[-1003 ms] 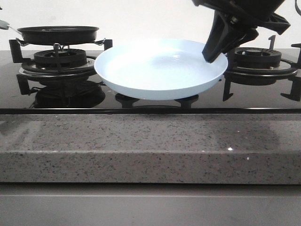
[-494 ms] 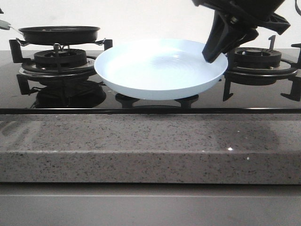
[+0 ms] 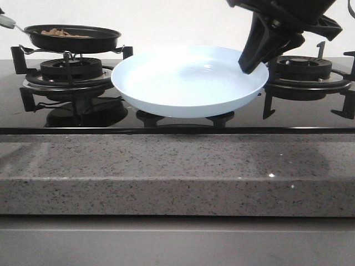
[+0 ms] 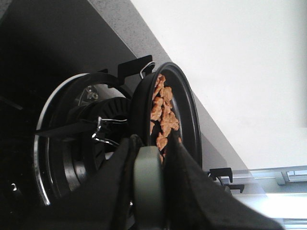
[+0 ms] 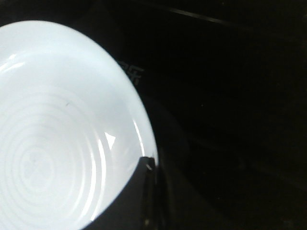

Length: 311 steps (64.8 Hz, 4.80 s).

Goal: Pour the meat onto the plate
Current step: 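Lift the black frying pan with the left gripper over the plate, then tilt the pan with the left gripper, pouring meat onto the plate, then return the empty pan to its burner with the left gripper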

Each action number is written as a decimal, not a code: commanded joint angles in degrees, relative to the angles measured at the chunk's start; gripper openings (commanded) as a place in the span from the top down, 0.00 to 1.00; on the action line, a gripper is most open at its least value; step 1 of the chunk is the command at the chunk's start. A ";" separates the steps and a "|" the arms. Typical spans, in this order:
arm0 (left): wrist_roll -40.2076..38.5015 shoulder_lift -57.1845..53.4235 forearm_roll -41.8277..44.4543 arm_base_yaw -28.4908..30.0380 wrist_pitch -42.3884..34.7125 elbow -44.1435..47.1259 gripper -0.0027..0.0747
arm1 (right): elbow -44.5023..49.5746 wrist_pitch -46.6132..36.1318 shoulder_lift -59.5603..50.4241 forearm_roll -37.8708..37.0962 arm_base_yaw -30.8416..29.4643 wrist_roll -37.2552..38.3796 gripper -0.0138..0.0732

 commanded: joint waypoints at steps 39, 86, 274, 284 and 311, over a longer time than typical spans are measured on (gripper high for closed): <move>3.85 -16.40 -2.06 0.10 3.98 -1.24 0.99 | -1.27 -2.42 -2.44 1.40 -0.13 -0.40 0.91; 11.90 -31.35 -3.51 -10.51 3.78 11.78 0.99 | -1.27 -2.42 -2.44 1.40 -0.13 -0.40 0.91; 22.81 -11.43 -23.12 -2.51 3.25 9.95 0.99 | -1.27 -2.42 -2.44 1.40 -0.13 -0.40 0.91; 22.59 -8.05 -23.12 -2.51 2.11 7.20 0.99 | -1.27 -2.42 -2.44 1.40 -0.13 -0.40 0.91; 14.15 -3.47 -22.83 -2.51 -2.52 4.70 0.99 | -1.27 -2.42 -2.44 1.40 -0.13 -0.40 0.91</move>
